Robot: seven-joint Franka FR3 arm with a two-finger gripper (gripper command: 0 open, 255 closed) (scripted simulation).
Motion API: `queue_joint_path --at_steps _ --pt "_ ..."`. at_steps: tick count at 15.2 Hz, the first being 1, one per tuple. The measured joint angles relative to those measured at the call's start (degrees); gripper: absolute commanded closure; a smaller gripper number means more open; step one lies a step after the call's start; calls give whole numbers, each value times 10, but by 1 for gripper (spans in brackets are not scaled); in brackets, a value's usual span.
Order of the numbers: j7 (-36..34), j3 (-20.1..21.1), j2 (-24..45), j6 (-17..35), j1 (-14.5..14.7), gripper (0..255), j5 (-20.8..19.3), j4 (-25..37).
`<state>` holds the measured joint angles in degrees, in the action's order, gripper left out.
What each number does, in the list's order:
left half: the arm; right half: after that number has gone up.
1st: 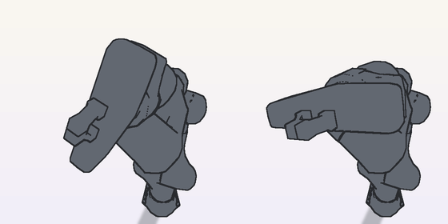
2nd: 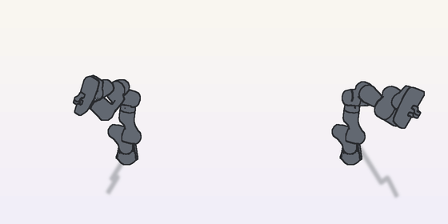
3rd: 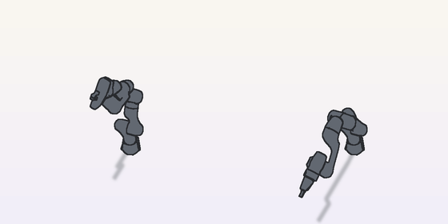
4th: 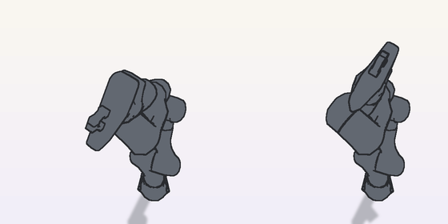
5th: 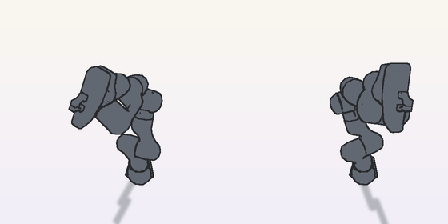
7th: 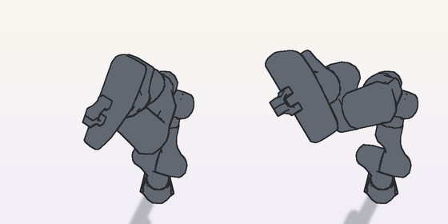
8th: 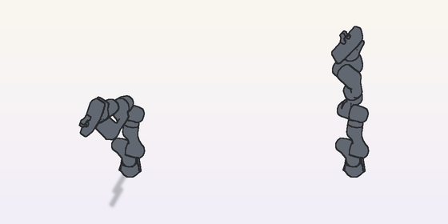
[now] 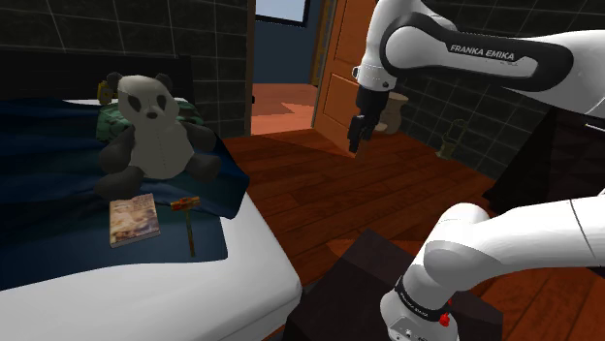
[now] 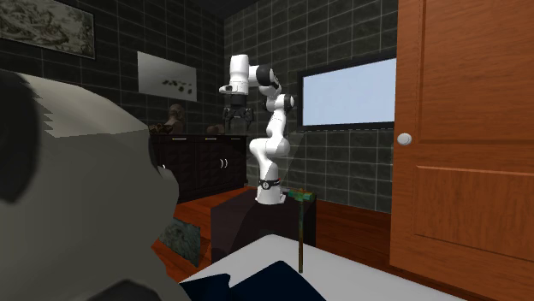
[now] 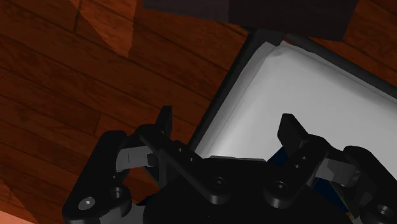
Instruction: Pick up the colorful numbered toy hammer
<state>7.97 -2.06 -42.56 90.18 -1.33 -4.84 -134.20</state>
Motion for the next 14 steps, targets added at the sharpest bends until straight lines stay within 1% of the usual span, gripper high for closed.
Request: queue_joint_path --at_steps 3,11,14 --pt "4 4 18 16 7 0 4 2" --pt "28 30 154 109 50 0 24 43" --pt "36 43 211 135 65 0 30 74"
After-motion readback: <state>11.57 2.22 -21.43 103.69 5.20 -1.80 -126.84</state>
